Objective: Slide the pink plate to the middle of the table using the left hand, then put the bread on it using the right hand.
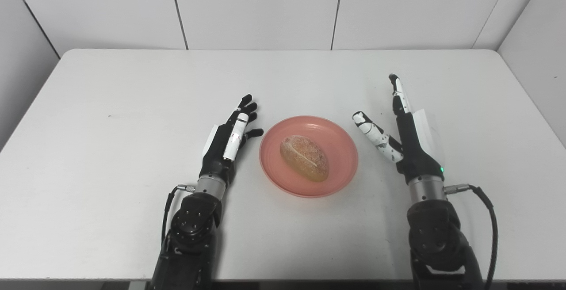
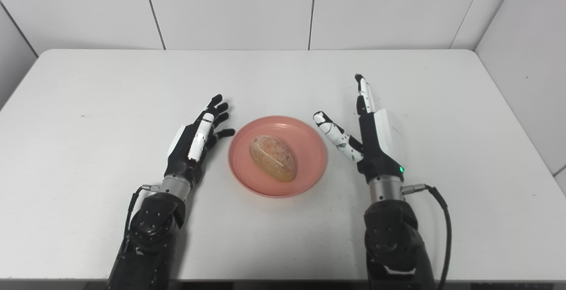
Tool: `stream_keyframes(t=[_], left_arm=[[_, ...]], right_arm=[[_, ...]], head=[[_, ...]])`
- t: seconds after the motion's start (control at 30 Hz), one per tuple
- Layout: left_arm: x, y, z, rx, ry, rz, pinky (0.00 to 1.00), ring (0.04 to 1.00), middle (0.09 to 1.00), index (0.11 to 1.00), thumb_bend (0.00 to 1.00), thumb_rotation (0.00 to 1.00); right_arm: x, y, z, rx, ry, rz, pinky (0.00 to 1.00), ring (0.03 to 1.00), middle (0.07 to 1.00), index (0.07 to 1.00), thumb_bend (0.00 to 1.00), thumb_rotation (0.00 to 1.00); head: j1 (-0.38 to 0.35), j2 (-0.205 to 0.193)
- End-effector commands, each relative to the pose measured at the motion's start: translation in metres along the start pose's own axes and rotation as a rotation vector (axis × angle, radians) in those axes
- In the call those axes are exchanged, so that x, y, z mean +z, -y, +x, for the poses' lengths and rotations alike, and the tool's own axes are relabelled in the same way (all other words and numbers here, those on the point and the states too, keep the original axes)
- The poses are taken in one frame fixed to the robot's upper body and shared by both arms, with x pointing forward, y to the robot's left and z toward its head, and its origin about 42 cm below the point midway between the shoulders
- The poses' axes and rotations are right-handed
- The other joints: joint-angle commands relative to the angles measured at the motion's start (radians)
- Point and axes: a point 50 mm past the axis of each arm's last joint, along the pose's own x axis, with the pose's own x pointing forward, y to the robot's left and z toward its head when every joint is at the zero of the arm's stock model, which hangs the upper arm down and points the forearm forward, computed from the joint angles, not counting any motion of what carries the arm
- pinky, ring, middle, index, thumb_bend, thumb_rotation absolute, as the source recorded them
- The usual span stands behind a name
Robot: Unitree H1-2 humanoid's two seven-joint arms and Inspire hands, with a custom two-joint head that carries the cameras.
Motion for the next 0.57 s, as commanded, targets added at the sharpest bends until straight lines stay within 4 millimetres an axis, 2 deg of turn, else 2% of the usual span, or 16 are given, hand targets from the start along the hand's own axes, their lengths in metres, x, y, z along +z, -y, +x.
stream_keyframes(t=[0.0, 0.1, 0.27, 0.3, 0.47, 0.53], left_arm=[[0.013, -0.005, -0.001, 0.029, 0.084, 0.053, 0.96, 0.976, 0.979, 0.973, 0.37, 1.00], [0.012, -0.006, -0.007, 0.041, 0.102, 0.082, 0.97, 0.996, 0.997, 0.991, 0.39, 1.00], [0.012, -0.006, -0.017, 0.066, 0.156, 0.143, 0.96, 0.993, 1.000, 0.999, 0.40, 1.00], [0.012, -0.006, -0.018, 0.069, 0.161, 0.150, 0.95, 0.989, 1.000, 0.994, 0.41, 1.00], [0.012, -0.008, -0.019, 0.063, 0.207, 0.213, 0.94, 0.983, 1.000, 0.993, 0.41, 1.00], [0.011, -0.008, -0.018, 0.054, 0.226, 0.231, 0.93, 0.980, 0.998, 0.989, 0.41, 1.00]], right_arm=[[0.009, -0.003, 0.002, -0.038, 0.068, 0.088, 0.94, 0.985, 1.000, 1.000, 0.59, 1.00], [0.005, -0.010, -0.003, -0.039, 0.053, 0.142, 0.92, 0.978, 0.990, 0.996, 0.55, 1.00], [0.001, -0.028, -0.015, 0.003, 0.045, 0.318, 0.93, 0.972, 0.988, 0.990, 0.56, 1.00], [0.001, -0.030, -0.017, 0.010, 0.035, 0.352, 0.96, 0.980, 0.990, 0.991, 0.50, 1.00], [-0.004, -0.040, -0.017, 0.037, -0.051, 0.508, 0.99, 0.986, 0.994, 0.994, 0.41, 1.00], [-0.006, -0.041, -0.015, 0.043, -0.064, 0.532, 1.00, 0.992, 0.994, 0.996, 0.32, 1.00]], head=[[-0.001, -0.002], [-0.002, -0.003], [-0.006, 0.000], [-0.006, 0.000], [-0.010, 0.004], [-0.010, 0.004]])
